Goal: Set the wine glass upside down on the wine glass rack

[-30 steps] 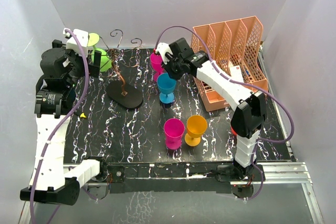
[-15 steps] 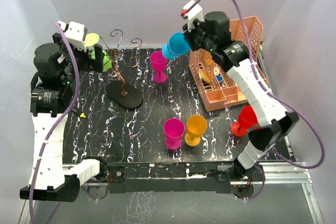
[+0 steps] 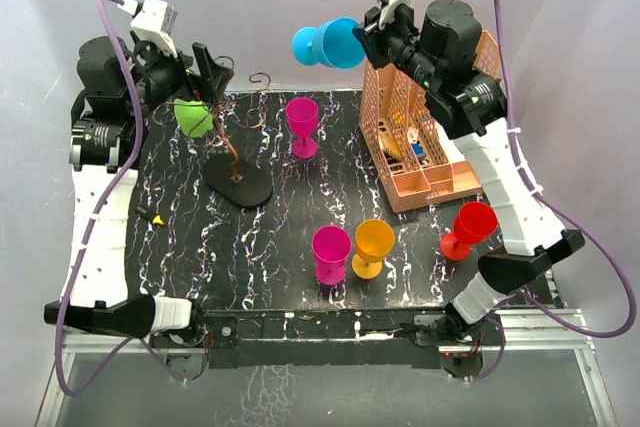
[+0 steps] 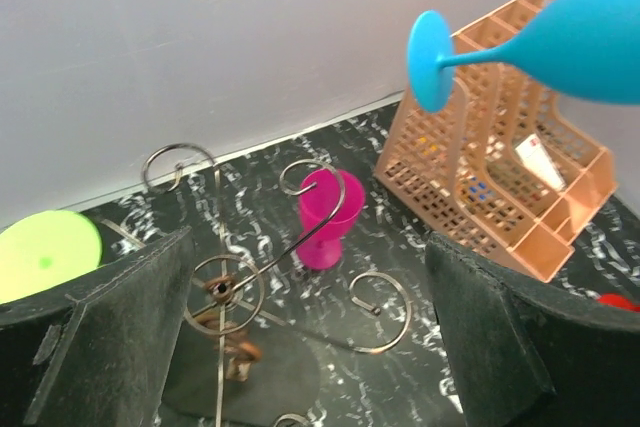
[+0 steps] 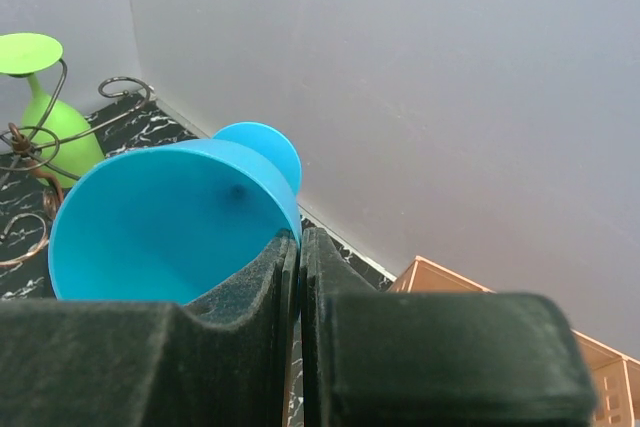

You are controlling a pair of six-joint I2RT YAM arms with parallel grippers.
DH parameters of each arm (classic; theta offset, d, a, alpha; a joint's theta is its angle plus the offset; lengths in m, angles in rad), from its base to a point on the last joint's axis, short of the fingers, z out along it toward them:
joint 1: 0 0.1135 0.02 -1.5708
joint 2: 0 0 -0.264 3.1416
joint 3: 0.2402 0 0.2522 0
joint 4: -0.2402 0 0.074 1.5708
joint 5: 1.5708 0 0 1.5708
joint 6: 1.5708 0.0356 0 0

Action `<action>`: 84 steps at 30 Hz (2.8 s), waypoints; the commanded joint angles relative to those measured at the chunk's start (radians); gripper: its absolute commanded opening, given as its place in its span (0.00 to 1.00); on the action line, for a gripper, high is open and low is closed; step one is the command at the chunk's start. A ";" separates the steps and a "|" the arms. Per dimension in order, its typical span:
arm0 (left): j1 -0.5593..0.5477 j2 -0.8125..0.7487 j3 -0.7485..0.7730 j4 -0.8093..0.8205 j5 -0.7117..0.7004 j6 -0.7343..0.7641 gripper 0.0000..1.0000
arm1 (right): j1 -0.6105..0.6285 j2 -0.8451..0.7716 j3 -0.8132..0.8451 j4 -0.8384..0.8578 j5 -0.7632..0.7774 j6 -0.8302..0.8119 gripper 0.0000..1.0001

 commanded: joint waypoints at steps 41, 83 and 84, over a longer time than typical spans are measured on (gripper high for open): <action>-0.108 0.098 -0.068 0.257 0.240 -0.511 0.68 | -0.024 -0.091 -0.005 0.068 -0.323 0.225 0.08; -0.108 0.111 -0.118 0.299 0.304 -0.562 0.27 | -0.049 -0.095 -0.013 0.080 -0.377 0.236 0.08; -0.107 0.112 -0.118 0.300 0.306 -0.563 0.25 | -0.050 -0.095 -0.013 0.080 -0.378 0.236 0.08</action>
